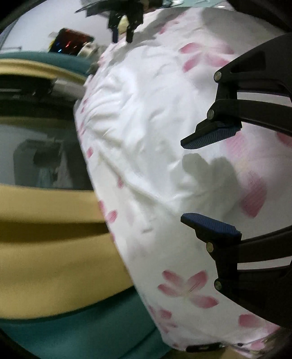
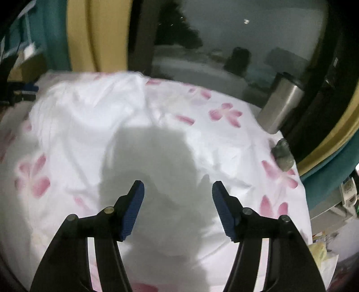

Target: Fold large clothes

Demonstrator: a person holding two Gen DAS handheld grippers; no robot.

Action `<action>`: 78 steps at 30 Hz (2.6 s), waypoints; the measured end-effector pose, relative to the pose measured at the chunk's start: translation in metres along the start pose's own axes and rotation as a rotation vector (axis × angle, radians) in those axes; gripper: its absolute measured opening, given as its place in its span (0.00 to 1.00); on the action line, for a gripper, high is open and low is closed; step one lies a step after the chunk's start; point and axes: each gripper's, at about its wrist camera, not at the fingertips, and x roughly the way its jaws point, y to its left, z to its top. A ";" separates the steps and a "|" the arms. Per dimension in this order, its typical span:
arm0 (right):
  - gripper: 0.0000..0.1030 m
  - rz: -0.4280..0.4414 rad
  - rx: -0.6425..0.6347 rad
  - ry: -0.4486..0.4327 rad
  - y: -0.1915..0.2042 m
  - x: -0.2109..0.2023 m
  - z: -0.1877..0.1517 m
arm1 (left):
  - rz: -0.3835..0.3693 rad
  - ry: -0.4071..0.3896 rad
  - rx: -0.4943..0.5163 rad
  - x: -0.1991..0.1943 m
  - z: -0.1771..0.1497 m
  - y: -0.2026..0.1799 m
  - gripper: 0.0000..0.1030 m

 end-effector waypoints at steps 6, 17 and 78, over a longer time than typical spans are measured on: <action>0.61 -0.060 -0.121 0.010 0.022 0.019 -0.004 | 0.016 0.024 0.080 -0.007 -0.018 -0.014 0.61; 0.01 -0.044 0.020 -0.037 -0.015 0.009 0.010 | 0.086 0.087 0.168 -0.013 -0.028 0.008 0.61; 0.03 -0.177 0.147 0.079 -0.133 0.117 0.070 | 0.316 -0.012 -0.274 0.085 0.107 0.140 0.50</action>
